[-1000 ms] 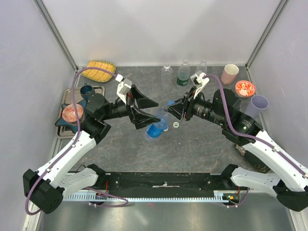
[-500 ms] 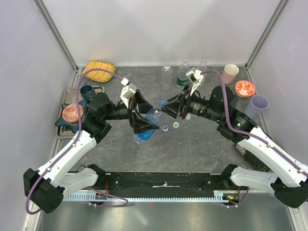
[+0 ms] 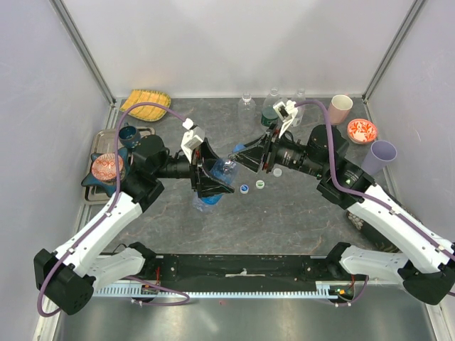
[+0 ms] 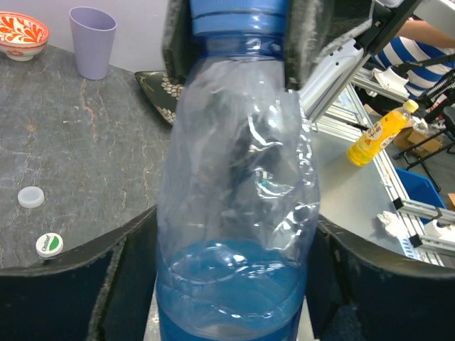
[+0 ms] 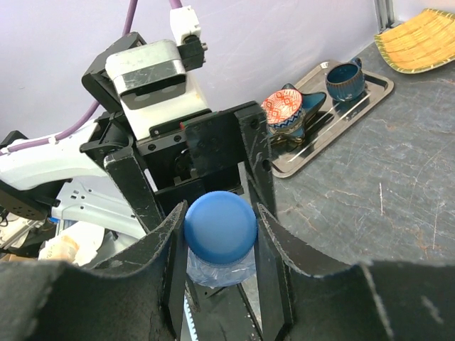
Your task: Unscrew the bottle caps
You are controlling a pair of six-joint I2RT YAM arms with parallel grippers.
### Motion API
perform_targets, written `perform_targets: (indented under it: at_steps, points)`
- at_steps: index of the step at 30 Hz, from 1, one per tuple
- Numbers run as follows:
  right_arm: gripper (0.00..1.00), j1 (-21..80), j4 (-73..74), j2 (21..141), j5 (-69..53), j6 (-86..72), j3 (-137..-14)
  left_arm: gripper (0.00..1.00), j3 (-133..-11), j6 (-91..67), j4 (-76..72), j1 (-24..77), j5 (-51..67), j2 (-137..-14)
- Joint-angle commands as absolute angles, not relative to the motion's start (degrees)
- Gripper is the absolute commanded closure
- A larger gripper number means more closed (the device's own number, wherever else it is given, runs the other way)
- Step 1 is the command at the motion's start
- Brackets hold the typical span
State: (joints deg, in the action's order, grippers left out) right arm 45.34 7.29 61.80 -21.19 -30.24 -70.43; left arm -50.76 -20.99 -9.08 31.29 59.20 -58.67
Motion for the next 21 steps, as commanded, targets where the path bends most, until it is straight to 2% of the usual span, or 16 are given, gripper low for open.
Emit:
perform_targets:
  at_steps: [1, 6, 7, 10, 14, 17, 21]
  points:
    - [1.00, 45.4, 3.3, 62.0, -22.6, -31.4, -72.4, 0.26, -53.5, -17.2, -7.4, 31.7, 60.8, -58.1]
    - [1.00, 45.5, 5.0, 62.4, -22.6, -30.9, -72.4, 0.43, -54.5, -15.0, -5.6, 32.1, 59.3, -58.5]
    - [0.70, 45.4, 5.6, 62.5, -21.4, -30.8, -72.7, 0.44, -54.6, -14.5, -5.1, 32.4, 58.7, -58.6]
    - [0.30, 45.5, 8.8, 62.7, -17.1, -29.5, -75.1, 0.51, -54.7, -11.4, -3.1, 33.5, 54.2, -57.7]
    - [0.07, 45.4, 11.9, 63.0, -12.0, -28.6, -80.0, 0.55, -54.7, -7.7, -1.3, 35.3, 46.2, -56.4]
    - [0.03, 45.4, 12.7, 63.2, -6.4, -29.1, -81.7, 0.56, -54.3, -5.0, -0.9, 37.5, 37.6, -55.0]
    - [0.08, 45.4, 12.8, 63.5, 0.4, -32.2, -82.0, 0.58, -52.0, -0.5, -1.8, 42.9, 15.2, -52.4]
